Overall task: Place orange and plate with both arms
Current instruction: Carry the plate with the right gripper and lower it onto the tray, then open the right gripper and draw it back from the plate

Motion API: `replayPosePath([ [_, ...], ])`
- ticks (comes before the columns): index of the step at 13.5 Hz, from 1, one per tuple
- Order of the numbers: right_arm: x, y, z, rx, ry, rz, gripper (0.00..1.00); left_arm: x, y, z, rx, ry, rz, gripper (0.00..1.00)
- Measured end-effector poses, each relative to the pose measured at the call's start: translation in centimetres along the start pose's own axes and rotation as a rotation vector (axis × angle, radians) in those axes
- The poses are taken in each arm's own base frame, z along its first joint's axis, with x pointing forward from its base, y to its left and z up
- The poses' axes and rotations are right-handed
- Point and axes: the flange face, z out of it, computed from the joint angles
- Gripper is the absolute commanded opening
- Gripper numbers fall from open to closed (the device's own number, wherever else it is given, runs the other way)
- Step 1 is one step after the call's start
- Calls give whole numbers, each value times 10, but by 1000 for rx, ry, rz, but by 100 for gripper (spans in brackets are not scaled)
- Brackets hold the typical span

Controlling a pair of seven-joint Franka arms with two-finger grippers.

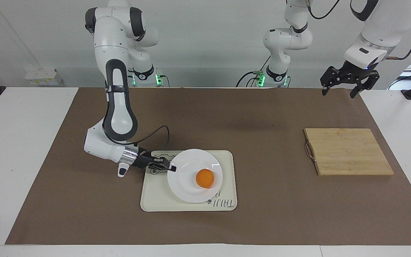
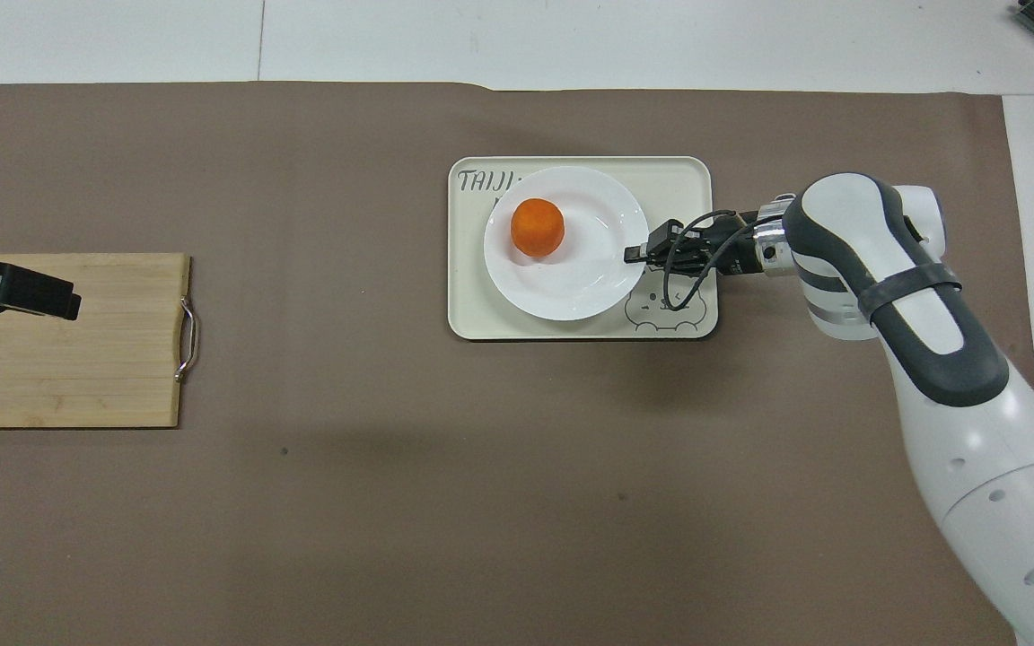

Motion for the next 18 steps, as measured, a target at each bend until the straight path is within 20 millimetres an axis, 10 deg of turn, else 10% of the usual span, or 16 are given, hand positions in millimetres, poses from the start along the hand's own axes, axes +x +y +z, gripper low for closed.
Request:
replayPosePath([
  [4,-1,-1,3,-72,-1,-44,10,0,0,0,0,0,0,100],
  [5,-1,-1,1,-80,-3,-50,42,0,0,0,0,0,0,100],
  [6,-1,2,-1,-107,-10,-63,99,0,0,0,0,0,0,100],
  [10,1,3,-16,-264,-41,-153,100,0,0,0,0,0,0,100],
  [18,-11,-82,-134,-715,112,-230,100,0,0,0,0,0,0,100],
])
